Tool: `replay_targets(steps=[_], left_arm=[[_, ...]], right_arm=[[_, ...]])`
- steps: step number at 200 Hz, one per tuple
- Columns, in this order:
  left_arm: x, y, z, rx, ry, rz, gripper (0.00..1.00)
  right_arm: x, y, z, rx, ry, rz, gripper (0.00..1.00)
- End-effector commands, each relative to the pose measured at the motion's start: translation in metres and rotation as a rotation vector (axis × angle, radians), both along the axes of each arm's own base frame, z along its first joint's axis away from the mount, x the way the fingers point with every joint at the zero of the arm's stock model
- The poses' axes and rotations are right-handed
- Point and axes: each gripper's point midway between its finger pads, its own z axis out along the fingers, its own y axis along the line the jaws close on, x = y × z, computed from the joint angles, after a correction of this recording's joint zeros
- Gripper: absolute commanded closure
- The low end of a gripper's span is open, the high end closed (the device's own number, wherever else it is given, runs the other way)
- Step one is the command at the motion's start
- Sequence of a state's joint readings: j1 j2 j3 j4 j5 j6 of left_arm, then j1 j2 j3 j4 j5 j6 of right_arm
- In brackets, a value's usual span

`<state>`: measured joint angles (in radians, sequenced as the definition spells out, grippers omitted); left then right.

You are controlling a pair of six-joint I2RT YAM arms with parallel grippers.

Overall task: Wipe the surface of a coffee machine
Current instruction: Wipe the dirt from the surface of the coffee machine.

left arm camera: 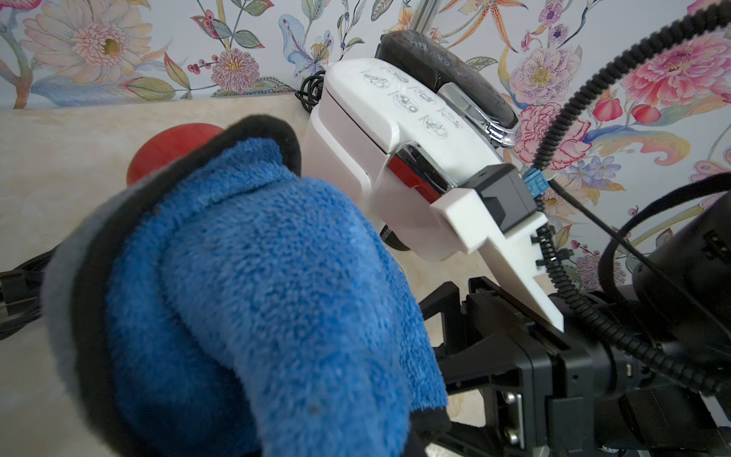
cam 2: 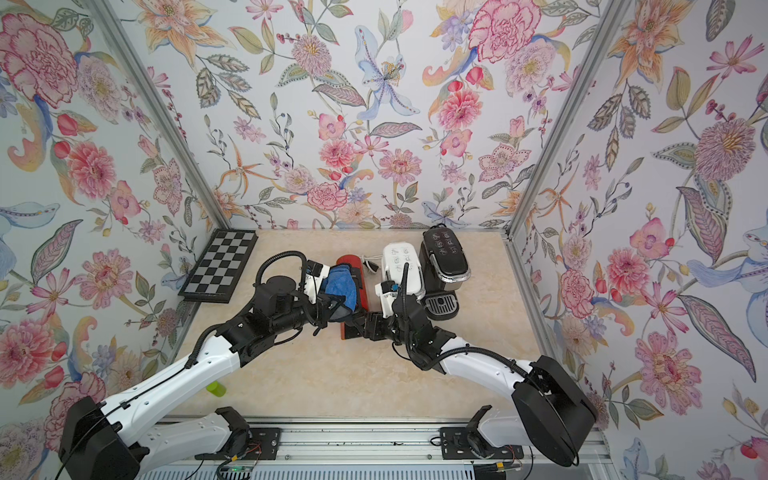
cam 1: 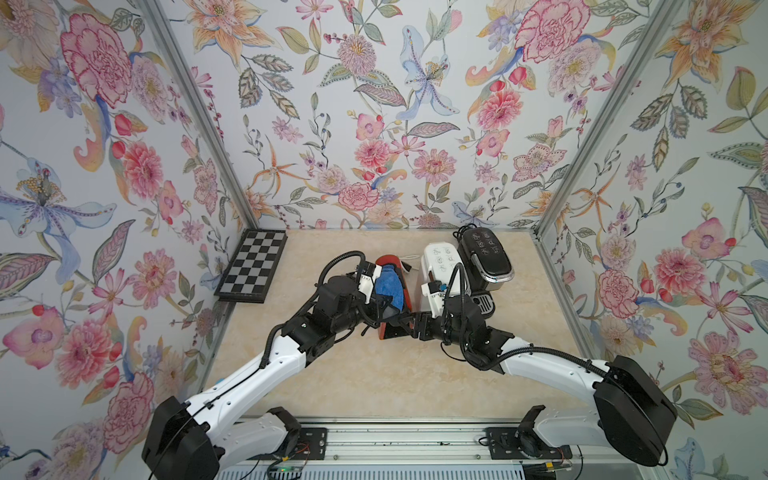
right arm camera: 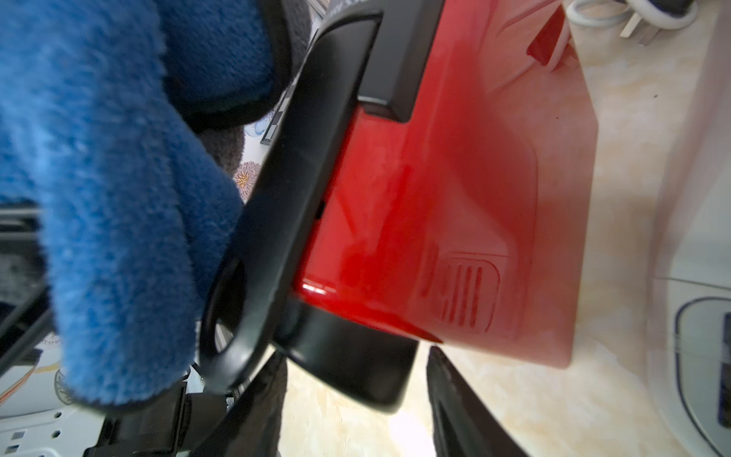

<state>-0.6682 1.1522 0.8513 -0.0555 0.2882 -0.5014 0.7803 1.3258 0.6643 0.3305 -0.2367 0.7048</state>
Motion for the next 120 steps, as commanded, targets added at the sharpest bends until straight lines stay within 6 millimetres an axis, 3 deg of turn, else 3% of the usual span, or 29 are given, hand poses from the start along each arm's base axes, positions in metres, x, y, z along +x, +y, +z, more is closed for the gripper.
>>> replay_targets(steps=[1,50,75,96,120], left_arm=[[-0.001,0.006,-0.024,0.061,0.023,0.021,1.00],[-0.002,0.046,-0.065,0.103,0.095,0.163,1.00],[-0.004,0.066,-0.077,0.107,0.119,0.213,1.00],[-0.005,0.071,-0.079,0.100,0.122,0.227,1.00],[-0.010,0.063,-0.087,0.051,0.142,0.191,1.00]], right_arm=[[0.009,-0.018,-0.011,-0.028,0.032,-0.093,0.43],[0.005,-0.028,-0.015,-0.048,0.031,-0.119,0.43],[0.001,-0.038,-0.022,-0.073,0.032,-0.147,0.43],[-0.003,-0.043,-0.028,-0.090,0.033,-0.164,0.44],[-0.009,-0.041,-0.038,-0.117,0.038,-0.169,0.45]])
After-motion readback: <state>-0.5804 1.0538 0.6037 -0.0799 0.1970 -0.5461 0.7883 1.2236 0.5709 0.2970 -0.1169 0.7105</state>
